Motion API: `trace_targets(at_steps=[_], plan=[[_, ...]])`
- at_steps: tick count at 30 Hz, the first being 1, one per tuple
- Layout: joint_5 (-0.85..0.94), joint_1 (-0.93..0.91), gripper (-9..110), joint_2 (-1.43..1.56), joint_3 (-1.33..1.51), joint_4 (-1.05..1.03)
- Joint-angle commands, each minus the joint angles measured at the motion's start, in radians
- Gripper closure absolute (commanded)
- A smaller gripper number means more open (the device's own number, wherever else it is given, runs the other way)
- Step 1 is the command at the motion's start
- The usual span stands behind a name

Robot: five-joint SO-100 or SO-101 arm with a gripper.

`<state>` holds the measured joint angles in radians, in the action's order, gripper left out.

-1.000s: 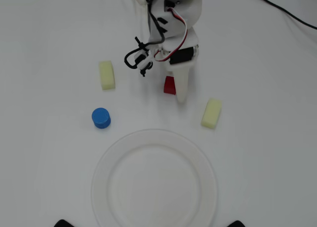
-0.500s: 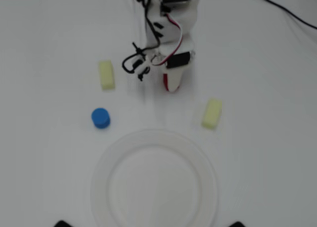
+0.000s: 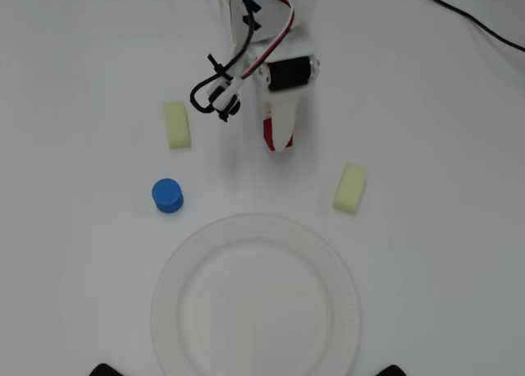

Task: Grasp a red block and put it in the dish.

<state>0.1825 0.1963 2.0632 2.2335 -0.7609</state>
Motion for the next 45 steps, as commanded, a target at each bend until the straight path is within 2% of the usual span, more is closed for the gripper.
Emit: trace_targets(at_steps=[1, 7, 15, 19, 26, 36, 42, 45], plan=[[0.048, -0.011, 101, 0.094, -0.011, 0.072], [0.138, -0.020, 101, 0.000, -0.106, 0.253], [0.138, -0.051, 101, -0.466, -0.566, 0.255], [0.110, -0.051, 101, -0.637, -0.699, 0.244], [0.035, -0.052, 101, -0.758, -0.724, 0.245], [0.038, -0.051, 99, -0.802, -0.683, 0.245], [0.040, -0.063, 85, -0.758, -0.658, 0.244], [0.038, -0.067, 82, -0.715, -0.637, 0.235]])
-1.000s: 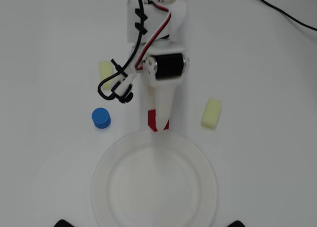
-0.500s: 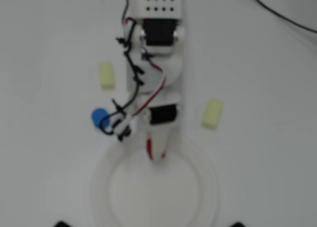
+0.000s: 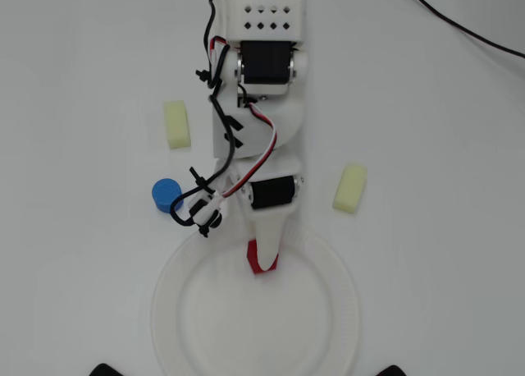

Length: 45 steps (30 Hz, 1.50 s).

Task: Grasp a red block and put it in the dish.

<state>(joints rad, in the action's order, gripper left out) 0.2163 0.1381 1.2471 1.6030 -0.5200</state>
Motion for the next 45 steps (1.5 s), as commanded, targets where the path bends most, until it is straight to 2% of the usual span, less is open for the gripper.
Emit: trace_targets(at_steps=[1, 10, 20, 28, 37, 45], plan=[[0.003, -0.011, 81, 0.118, 0.002, -0.011], [-0.011, -0.020, 75, 0.407, 0.141, -0.133], [0.043, -0.029, 72, 1.192, 0.557, -0.430], [0.000, -0.021, 72, 1.710, 0.864, -0.678], [-0.163, -0.130, 71, 2.080, 1.140, -0.831], [-0.213, -0.124, 73, 2.200, 1.290, -0.927]])
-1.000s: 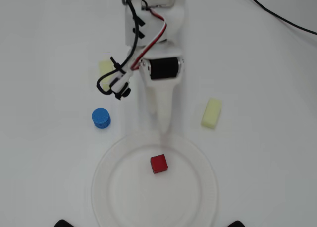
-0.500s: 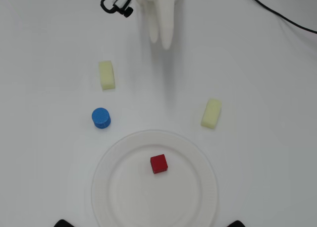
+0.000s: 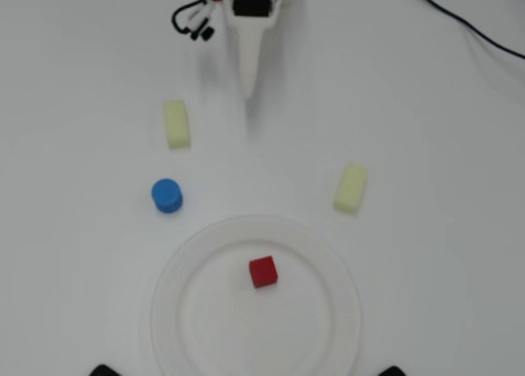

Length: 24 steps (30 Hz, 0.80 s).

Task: Grasp a red block and put it in the dish.

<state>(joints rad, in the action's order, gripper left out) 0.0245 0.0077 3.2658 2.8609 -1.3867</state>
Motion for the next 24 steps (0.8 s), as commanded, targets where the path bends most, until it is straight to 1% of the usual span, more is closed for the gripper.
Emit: trace_targets(at_steps=[1, 8, 11, 14, 18, 21, 24], plan=[[-0.038, 0.008, 73, 0.181, 0.032, -0.061], [-0.032, 0.158, 78, 0.186, 0.060, -0.051], [-0.006, 0.239, 82, 0.189, 0.080, -0.049], [0.005, 0.285, 82, 0.192, 0.103, -0.040], [0.006, 0.268, 82, 0.192, 0.150, -0.034], [0.003, 0.227, 85, 0.190, 0.196, -0.011], [-0.003, 0.195, 92, 0.189, 0.206, 0.000]])
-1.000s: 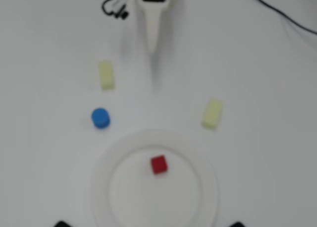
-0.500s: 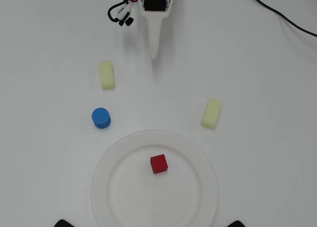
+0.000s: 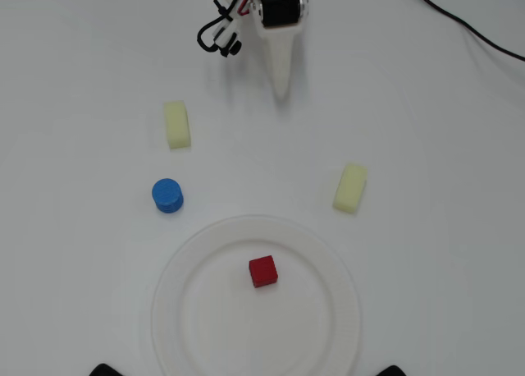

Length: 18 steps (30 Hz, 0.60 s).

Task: Grasp a red block and put it in the dish.

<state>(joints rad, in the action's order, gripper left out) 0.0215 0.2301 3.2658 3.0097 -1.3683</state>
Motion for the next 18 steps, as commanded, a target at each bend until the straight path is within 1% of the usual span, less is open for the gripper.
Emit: trace_targets(at_steps=[1, 2, 13, 18], plan=[[-0.002, -0.032, 96, 0.189, 0.054, -0.018], [0.002, -0.034, 101, 0.189, 0.054, -0.018], [0.058, -0.064, 101, 0.187, 0.160, 0.011], [0.031, -0.084, 101, 0.187, 0.160, 0.008]])
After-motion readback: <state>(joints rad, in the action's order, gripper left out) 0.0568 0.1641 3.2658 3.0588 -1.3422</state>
